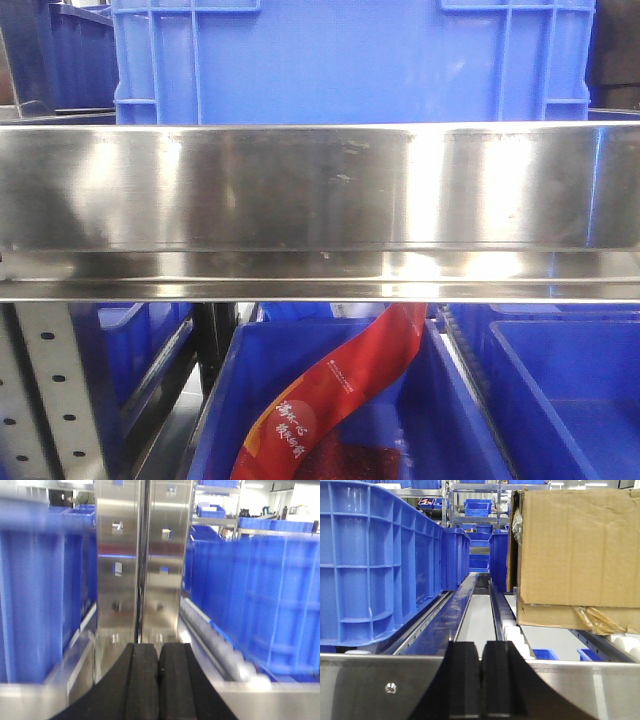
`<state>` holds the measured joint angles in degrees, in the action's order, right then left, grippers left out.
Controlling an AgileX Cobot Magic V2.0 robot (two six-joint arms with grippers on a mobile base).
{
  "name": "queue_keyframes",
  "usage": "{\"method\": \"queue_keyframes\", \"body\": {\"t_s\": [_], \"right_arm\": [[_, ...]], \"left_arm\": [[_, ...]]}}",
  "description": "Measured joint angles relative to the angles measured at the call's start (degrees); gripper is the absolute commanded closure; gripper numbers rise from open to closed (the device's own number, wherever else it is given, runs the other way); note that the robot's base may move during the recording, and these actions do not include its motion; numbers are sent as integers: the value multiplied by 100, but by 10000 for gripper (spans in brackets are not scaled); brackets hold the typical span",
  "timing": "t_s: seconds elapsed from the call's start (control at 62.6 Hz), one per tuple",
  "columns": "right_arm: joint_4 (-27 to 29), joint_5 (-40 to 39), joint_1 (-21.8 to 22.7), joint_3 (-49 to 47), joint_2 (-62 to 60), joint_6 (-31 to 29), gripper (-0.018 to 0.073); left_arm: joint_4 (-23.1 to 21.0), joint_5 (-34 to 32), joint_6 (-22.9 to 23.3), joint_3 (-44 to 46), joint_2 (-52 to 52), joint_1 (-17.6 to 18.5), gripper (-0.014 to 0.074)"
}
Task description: Grab block from conveyor and place in blue bin
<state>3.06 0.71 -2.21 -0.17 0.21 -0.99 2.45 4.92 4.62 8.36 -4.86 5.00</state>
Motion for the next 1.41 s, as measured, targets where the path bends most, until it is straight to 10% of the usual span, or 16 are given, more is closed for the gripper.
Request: {"method": "queue_keyframes", "body": {"t_s": [1.406], "right_arm": [[0,-11,0,9,0,0,727]], "left_arm": [[-299,-642,-157,-848,453,-394,707]]}}
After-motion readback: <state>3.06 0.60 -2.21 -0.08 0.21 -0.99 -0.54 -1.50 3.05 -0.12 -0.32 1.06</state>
